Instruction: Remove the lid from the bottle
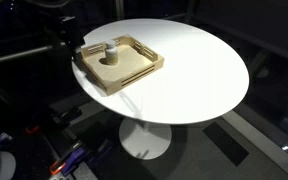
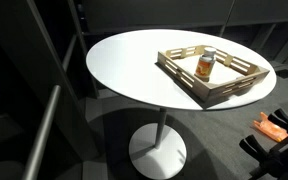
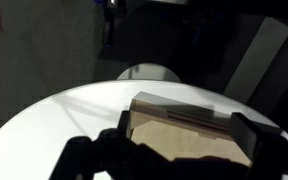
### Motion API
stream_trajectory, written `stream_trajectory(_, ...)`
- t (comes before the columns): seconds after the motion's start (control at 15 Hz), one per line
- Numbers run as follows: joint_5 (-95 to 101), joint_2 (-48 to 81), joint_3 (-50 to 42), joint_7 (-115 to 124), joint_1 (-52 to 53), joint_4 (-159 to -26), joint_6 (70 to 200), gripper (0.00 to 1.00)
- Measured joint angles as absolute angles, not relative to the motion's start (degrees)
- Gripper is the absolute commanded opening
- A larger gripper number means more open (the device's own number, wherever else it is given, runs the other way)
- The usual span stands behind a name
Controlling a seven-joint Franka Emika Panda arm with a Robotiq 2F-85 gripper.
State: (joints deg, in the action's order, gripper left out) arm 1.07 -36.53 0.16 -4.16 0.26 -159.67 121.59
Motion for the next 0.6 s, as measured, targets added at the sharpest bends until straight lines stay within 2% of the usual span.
stream_trajectory(0.6, 1.07, -36.38, 0.16, -4.16, 0.41, -159.18, 121.15, 1.0)
